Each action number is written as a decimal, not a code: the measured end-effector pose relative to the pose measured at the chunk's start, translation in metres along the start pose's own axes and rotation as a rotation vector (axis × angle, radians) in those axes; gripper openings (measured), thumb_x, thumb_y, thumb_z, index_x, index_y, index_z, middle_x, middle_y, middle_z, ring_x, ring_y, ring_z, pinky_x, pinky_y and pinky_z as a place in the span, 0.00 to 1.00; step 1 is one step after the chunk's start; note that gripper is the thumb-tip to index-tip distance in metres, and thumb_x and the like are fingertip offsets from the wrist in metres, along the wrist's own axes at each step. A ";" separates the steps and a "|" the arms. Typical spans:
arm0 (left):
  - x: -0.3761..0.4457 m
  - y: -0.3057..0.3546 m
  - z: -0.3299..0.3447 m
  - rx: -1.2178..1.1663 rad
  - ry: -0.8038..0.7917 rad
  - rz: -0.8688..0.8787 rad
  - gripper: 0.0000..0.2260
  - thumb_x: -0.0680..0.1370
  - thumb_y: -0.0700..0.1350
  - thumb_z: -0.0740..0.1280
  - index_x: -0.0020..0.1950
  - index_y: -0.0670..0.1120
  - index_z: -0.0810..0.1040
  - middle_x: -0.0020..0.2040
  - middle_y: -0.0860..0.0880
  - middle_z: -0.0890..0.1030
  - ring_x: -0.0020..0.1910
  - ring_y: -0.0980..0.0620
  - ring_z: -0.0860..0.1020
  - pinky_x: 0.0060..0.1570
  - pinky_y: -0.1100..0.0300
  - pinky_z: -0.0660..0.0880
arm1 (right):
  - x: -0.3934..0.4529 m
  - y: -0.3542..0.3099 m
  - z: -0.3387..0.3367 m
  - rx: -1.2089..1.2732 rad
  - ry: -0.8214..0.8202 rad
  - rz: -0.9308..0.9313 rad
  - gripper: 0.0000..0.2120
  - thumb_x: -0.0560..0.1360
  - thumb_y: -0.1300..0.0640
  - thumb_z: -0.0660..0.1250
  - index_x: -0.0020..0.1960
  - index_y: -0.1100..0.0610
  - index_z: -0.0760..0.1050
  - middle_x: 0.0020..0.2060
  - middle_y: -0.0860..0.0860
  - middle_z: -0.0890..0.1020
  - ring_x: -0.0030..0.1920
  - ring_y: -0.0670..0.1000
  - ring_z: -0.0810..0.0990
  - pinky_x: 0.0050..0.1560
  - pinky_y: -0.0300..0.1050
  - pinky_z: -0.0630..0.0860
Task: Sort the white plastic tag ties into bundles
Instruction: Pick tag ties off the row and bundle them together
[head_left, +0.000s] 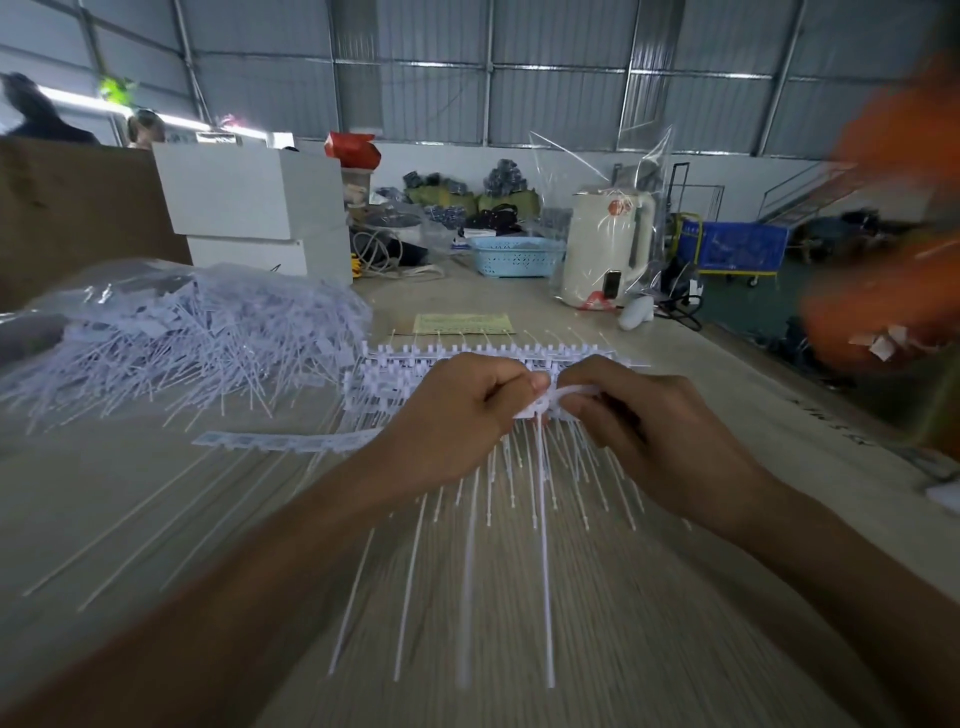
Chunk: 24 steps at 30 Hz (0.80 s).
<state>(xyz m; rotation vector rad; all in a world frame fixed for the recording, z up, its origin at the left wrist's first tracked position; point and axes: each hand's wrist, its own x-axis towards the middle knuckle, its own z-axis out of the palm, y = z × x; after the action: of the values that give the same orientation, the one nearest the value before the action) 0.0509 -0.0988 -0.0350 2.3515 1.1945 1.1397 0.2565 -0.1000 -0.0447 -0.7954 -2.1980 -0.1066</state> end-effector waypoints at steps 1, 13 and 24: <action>0.000 0.001 0.000 0.032 -0.002 0.020 0.20 0.84 0.46 0.61 0.31 0.45 0.68 0.26 0.51 0.64 0.25 0.55 0.63 0.31 0.61 0.60 | 0.000 0.001 0.000 -0.011 -0.007 0.006 0.06 0.83 0.53 0.62 0.54 0.51 0.77 0.33 0.39 0.75 0.31 0.42 0.73 0.33 0.41 0.69; -0.011 0.001 -0.001 -0.032 0.045 0.091 0.14 0.84 0.50 0.61 0.49 0.46 0.85 0.25 0.55 0.74 0.23 0.58 0.70 0.30 0.64 0.69 | -0.004 0.040 -0.020 -0.012 0.212 0.466 0.04 0.82 0.55 0.62 0.51 0.54 0.73 0.31 0.48 0.79 0.30 0.46 0.77 0.31 0.38 0.72; -0.010 -0.021 -0.005 -0.148 -0.038 -0.046 0.17 0.84 0.39 0.60 0.61 0.61 0.76 0.47 0.53 0.83 0.45 0.37 0.81 0.48 0.44 0.78 | -0.011 0.022 0.005 0.239 -0.201 0.293 0.20 0.83 0.63 0.56 0.66 0.40 0.64 0.30 0.55 0.71 0.28 0.53 0.65 0.32 0.45 0.64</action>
<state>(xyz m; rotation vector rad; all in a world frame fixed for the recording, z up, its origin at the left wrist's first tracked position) 0.0318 -0.0937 -0.0481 2.2147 1.1064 1.1220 0.2714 -0.0867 -0.0593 -1.0151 -2.1977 0.3898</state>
